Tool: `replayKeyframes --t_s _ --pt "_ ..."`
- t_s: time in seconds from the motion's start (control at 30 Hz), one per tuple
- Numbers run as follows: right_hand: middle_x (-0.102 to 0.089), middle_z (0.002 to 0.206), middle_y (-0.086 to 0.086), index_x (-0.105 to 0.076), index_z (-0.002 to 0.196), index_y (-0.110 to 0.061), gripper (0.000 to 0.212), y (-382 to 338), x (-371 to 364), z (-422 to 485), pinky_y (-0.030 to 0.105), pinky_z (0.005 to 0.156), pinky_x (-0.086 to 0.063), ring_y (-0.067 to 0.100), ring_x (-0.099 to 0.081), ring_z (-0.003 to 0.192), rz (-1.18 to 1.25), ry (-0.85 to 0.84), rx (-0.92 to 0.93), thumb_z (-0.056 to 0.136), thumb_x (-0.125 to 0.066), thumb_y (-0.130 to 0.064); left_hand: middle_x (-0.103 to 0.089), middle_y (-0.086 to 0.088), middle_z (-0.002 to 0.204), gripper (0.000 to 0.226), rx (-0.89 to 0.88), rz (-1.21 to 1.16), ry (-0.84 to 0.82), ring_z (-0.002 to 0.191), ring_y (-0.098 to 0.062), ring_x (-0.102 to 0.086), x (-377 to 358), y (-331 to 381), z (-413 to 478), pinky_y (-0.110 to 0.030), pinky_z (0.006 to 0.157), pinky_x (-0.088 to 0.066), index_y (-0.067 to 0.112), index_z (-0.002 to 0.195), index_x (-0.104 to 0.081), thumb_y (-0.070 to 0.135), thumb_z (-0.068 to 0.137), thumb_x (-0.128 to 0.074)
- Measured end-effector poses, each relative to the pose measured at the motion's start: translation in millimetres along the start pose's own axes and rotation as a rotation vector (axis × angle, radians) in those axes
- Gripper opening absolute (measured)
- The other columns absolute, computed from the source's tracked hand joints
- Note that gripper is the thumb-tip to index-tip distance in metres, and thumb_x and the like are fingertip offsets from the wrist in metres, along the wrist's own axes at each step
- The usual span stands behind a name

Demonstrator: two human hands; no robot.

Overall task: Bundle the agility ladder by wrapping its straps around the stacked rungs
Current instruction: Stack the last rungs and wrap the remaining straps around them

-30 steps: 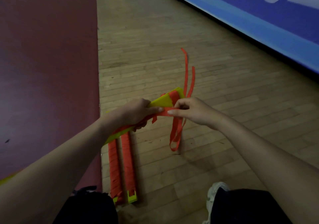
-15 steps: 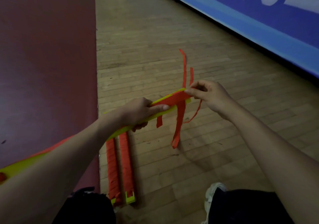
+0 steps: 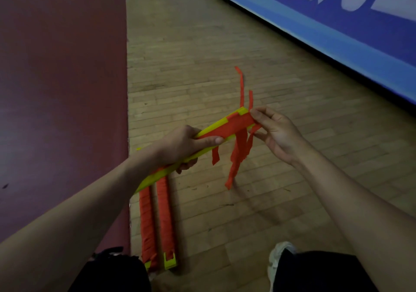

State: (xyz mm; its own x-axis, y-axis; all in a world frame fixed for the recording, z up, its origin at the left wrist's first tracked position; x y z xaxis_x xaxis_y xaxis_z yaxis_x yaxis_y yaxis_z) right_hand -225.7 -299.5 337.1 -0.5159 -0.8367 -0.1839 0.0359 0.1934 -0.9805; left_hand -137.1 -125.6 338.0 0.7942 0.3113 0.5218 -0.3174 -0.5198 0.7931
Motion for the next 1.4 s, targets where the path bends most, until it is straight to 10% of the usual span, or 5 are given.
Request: replayKeyframes --t_s 0.27,0.8,1.1,1.4 --pt "-0.066 0.076 -0.007 -0.058 0.085 -0.023 0.012 6.5 -13.8 -2.1 0.024 0.065 -0.05 0.006 -0.062 0.072 0.318 -0.027 -0.056 0.075 -0.064 -0.024 -0.052 -0.011 0.056 0.053 -0.009 -0.111 -0.073 0.04 -0.022 -0.046 -6.2 0.3 0.3 -0.029 0.045 -0.044 0.012 0.084 -0.053 0.064 0.072 -0.059" --pt "-0.071 0.082 -0.001 -0.068 0.09 -0.016 0.006 -10.3 -22.4 -8.3 0.025 0.073 -0.055 0.01 -0.067 0.077 -0.05 0.093 0.105 0.091 -0.063 -0.019 -0.056 -0.017 0.062 0.044 0.009 -0.141 -0.043 0.052 -0.027 -0.054 -2.4 -1.4 -1.9 -0.036 0.052 -0.05 0.01 0.08 -0.057 0.053 0.088 -0.057" --pt "-0.072 0.072 -0.004 -0.067 0.09 -0.013 0.005 15.6 -35.6 -9.5 0.019 0.061 -0.054 0.006 -0.067 0.066 0.005 -0.022 -0.099 0.088 -0.064 -0.01 -0.071 -0.018 0.098 0.025 -0.007 -0.295 -0.105 0.071 -0.024 -0.068 -7.5 -4.7 0.5 -0.033 0.06 -0.055 0.005 0.114 -0.062 0.019 0.093 -0.061" --pt "-0.074 0.083 0.002 -0.065 0.097 -0.01 0.025 23.1 -37.8 -11.0 0.022 0.067 -0.057 0.011 -0.07 0.074 0.076 -0.061 -0.2 0.074 -0.071 -0.016 -0.062 0.001 0.117 0.062 -0.13 -0.406 -0.067 0.073 -0.02 -0.07 -10.0 0.8 2.2 -0.034 0.061 -0.058 0.026 0.141 -0.041 -0.001 0.09 -0.061"
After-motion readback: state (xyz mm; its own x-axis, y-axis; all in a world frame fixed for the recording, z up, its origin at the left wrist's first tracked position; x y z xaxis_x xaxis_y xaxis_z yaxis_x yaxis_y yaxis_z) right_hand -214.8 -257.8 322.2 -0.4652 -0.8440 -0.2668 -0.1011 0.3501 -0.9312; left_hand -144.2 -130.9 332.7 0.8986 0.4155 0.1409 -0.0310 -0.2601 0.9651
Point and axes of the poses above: each hand's wrist, its own z-axis towards the middle knuckle, its own x-axis out of the back of the hand, y = z × x, the point moved 8 cm from there along z, towards the middle knuckle
